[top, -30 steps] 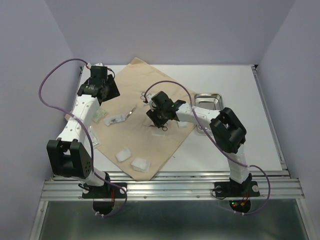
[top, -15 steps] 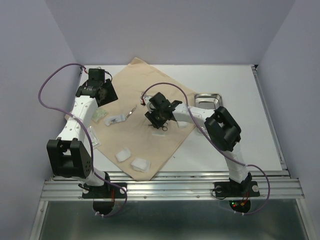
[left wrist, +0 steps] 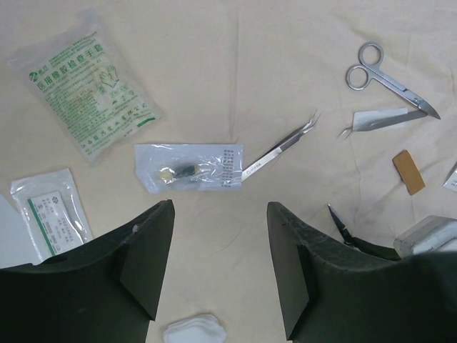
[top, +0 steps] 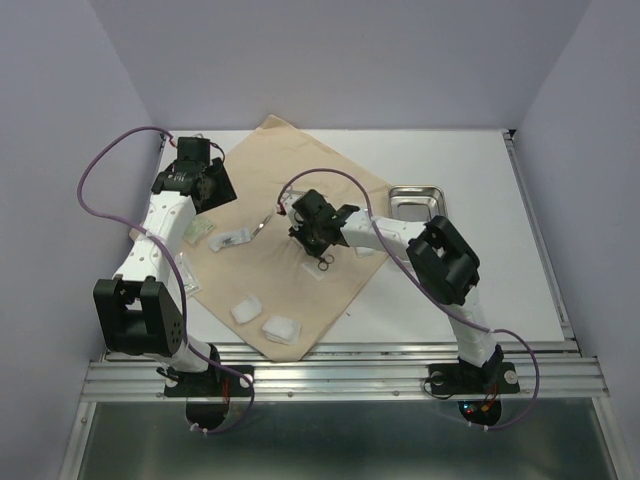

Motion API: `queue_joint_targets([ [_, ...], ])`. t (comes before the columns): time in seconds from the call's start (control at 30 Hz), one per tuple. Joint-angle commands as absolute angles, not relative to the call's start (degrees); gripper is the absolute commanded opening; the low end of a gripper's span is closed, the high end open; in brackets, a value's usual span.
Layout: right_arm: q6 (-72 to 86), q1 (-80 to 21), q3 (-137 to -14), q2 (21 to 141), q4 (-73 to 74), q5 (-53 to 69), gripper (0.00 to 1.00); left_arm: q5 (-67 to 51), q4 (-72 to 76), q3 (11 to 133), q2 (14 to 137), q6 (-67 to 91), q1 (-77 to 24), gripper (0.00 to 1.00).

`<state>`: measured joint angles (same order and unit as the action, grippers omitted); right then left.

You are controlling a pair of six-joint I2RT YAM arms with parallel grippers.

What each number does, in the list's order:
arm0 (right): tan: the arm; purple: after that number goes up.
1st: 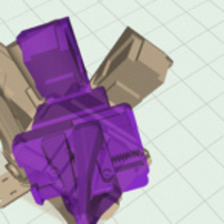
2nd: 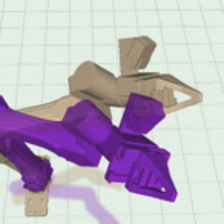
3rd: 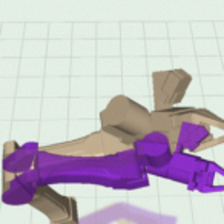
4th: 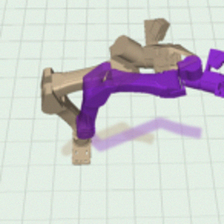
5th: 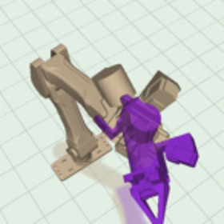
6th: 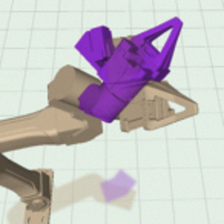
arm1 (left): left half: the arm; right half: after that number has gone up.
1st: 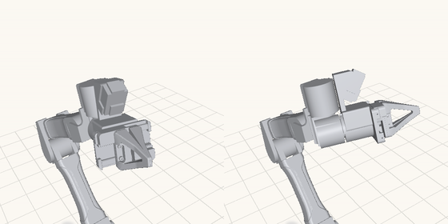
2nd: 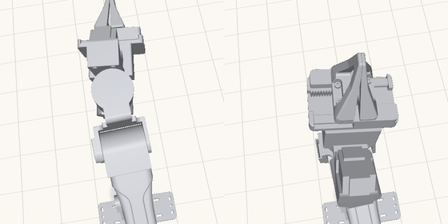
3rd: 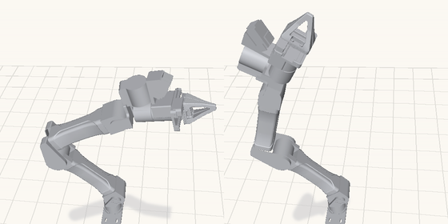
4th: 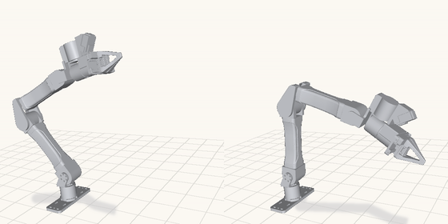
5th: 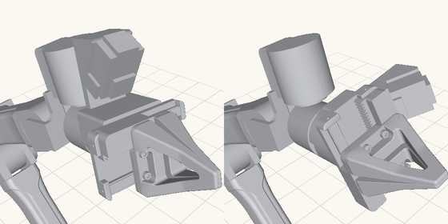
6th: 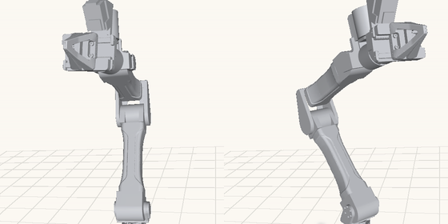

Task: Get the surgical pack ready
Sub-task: Pick up the medical item from the surgical kit, then place the medical item in the container.

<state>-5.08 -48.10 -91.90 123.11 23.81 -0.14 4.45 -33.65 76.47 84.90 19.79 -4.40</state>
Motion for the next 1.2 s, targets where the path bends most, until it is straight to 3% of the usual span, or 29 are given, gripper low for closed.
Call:
queue_joint_targets([
  [0.0, -4.6, -48.7, -93.7, 119.1, 24.8, -4.7, 0.11, 3.6, -33.6, 75.8, 83.1, 19.2, -4.2, 0.66],
  [0.4, -0.4, -48.2, -93.9, 111.7, 21.4, -14.2, 0.10, 3.4, -33.7, 75.5, 82.4, 19.2, -4.2, 0.66],
  [0.6, 7.5, -38.6, -89.7, 104.3, 22.8, -14.9, 0.06, 3.1, -33.5, 75.3, 81.9, 19.2, -4.2, 0.66],
  [0.9, 11.2, -22.9, -73.9, 91.9, 22.7, -13.6, 0.06, 2.2, -33.0, 75.0, 82.4, 19.3, -4.2, 0.66],
  [1.17, 11.5, -18.6, -66.7, 92.7, 20.7, -12.7, 0.06, 2.0, -32.8, 74.8, 82.6, 19.4, -4.2, 0.66],
])
